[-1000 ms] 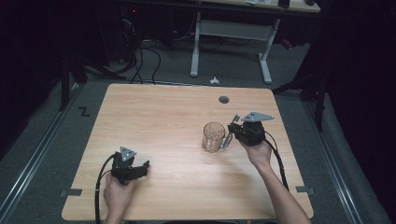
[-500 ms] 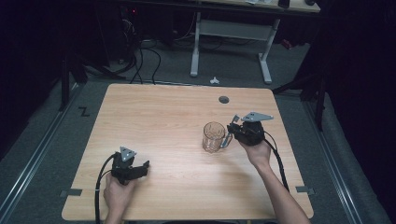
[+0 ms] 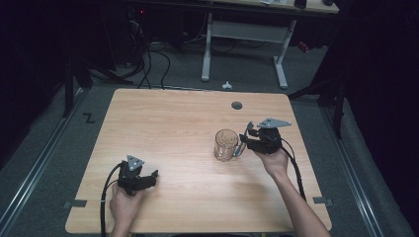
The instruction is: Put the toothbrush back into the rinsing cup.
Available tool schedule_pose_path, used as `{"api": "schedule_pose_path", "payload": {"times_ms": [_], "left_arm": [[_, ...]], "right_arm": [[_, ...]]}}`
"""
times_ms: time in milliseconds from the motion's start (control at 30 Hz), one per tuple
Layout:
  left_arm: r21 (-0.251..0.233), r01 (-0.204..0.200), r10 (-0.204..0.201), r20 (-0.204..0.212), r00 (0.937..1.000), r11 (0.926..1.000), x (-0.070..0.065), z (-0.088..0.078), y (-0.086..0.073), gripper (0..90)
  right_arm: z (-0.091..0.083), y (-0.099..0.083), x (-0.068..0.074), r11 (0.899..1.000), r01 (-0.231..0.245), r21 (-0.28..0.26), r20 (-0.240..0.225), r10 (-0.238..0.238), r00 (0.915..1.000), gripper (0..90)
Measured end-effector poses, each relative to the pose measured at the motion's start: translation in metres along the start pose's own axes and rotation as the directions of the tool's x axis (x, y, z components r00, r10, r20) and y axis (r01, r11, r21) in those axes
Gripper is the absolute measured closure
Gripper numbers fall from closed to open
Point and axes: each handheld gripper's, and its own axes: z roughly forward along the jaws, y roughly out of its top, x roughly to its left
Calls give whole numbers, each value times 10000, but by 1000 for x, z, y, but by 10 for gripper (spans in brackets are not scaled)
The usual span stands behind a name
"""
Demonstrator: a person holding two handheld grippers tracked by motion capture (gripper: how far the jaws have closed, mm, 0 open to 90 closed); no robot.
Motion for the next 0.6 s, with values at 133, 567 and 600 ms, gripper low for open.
{"api": "schedule_pose_path", "payload": {"times_ms": [133,567,600], "left_arm": [[-1,-3,3,-1,10000,10000,0,0,0,222],[-2,-4,4,0,10000,10000,0,0,0,222],[0,-3,3,-1,10000,10000,0,0,0,222]], "right_arm": [[-9,1,-4,9999,-86,-102,-54,85,9999,517],[-20,-2,-8,9993,-168,-319,-12,168,9999,509],[-21,-2,-8,9991,-142,-401,12,143,9999,509]]}}
